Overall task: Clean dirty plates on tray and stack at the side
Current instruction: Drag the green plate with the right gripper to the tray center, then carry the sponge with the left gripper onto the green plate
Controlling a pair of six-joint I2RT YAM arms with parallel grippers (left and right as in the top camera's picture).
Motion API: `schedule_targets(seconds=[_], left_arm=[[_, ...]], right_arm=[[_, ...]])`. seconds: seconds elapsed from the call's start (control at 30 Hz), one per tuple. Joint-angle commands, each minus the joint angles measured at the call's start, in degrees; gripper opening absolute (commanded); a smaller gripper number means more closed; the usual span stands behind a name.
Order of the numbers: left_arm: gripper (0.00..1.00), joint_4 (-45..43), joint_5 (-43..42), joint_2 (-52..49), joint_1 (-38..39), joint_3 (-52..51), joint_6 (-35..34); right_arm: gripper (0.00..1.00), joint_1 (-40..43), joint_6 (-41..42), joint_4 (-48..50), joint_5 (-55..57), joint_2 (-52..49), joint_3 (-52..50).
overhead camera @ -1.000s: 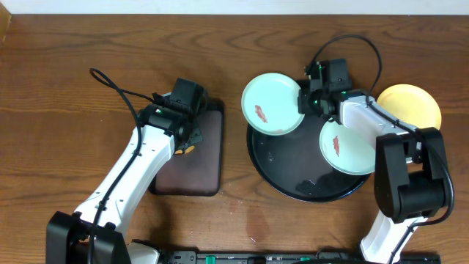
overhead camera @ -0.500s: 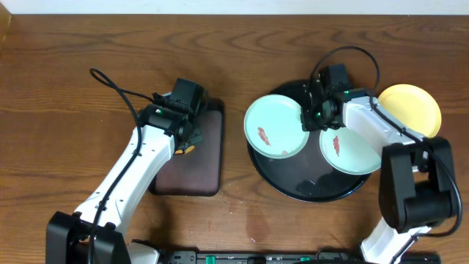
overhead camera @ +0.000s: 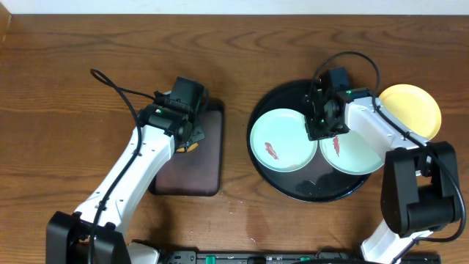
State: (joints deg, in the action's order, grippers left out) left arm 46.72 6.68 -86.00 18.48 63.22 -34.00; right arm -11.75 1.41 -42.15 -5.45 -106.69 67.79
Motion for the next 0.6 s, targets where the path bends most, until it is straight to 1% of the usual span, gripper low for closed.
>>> schedule_targets(seconds=[0.0,0.2,0.3,0.37,0.5,0.57], left_arm=[[0.08,-0.74,-3.72,-0.17,-0.02,-0.39,1.51],[0.07,-2.89,-7.85,-0.17,-0.02,-0.39,4.90],[0.08,-3.15,-8.07,-0.17,-0.02,-0.39,4.87],[0.07,-3.10,-9.73,-0.17,-0.02,-0.39,4.85],[0.07,-4.44,-22.73,-0.17,0.17,-0.39,4.83],[0.08,-6.69,-28.37,-0.17,0.94,-0.39,4.83]], right_arm=[[0.01,0.94,-1.05,0.07,7.02,0.94,0.02],[0.01,0.94,-1.07,1.05,7.82,0.94,0.02],[0.01,0.94,-1.07,1.36,7.80,0.94,0.02],[0.01,0.94,-1.05,1.29,7.80,0.94,0.00],[0.01,0.94,-1.01,1.60,8.35,0.94,-0.07],[0.01,0.94,0.74,1.81,10.25,0.94,-0.09]])
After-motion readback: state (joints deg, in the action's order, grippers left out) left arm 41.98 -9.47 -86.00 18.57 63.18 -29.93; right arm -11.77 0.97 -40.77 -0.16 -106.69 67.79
